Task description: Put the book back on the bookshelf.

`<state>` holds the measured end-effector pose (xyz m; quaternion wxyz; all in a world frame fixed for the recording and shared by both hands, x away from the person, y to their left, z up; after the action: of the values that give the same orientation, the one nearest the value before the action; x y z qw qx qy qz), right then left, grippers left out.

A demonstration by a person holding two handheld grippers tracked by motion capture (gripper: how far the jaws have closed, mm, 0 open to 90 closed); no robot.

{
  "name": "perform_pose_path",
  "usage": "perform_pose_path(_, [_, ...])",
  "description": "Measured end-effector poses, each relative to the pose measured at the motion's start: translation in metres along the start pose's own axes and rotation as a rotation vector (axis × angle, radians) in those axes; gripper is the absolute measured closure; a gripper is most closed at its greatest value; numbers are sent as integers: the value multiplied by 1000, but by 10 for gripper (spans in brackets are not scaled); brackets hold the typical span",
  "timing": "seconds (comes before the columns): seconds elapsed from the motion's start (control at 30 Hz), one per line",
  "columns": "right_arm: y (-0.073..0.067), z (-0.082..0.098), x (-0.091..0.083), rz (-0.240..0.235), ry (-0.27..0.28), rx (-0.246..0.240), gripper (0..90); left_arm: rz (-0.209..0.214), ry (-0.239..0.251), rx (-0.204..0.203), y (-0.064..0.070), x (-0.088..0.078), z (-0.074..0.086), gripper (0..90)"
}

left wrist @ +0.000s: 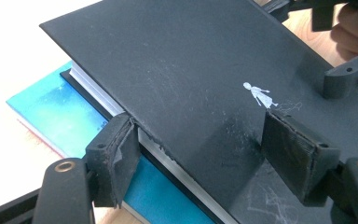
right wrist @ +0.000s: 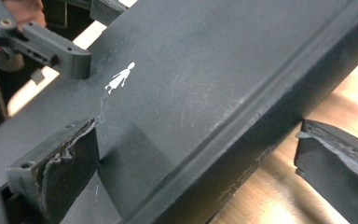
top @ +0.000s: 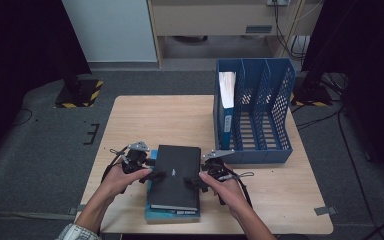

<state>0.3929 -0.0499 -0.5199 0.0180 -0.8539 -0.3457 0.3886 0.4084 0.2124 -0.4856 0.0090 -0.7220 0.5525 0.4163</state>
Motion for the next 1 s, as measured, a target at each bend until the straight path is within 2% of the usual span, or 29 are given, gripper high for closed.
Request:
perform_pose_path(0.1, [5, 2, 3, -39, -15, 56, 1, 10, -10, 4, -2, 1, -2, 272])
perform_pose_path(0.3, [8, 3, 6, -60, -28, 88, 1, 26, -12, 7, -5, 1, -4, 271])
perform_pose_path(0.47, [10, 2, 7, -67, -26, 88, 0, 30, -12, 11, -7, 1, -4, 271])
perform_pose_path(0.73, [13, 1, 13, -109, -37, 120, 1, 38, -7, 18, -9, 2, -5, 270])
perform_pose_path(0.87, [13, 0, 13, -106, -39, 113, 4, 37, -3, 23, -8, 2, -5, 271])
perform_pose_path(1.0, [10, -4, 10, -80, -51, 86, 6, 34, 1, 30, -6, 0, -5, 274])
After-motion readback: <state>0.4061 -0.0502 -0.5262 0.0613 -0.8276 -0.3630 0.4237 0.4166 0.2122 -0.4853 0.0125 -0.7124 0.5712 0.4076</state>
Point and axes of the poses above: each handheld gripper's, and its own axes: x roughly forward along the jaws, z roughly out of its underside, y roughly to its right, the point moved 2 cm from there along x, roughly forward along the jaws, and after that the axes turned 14 degrees about z, right-handed, at the moved point
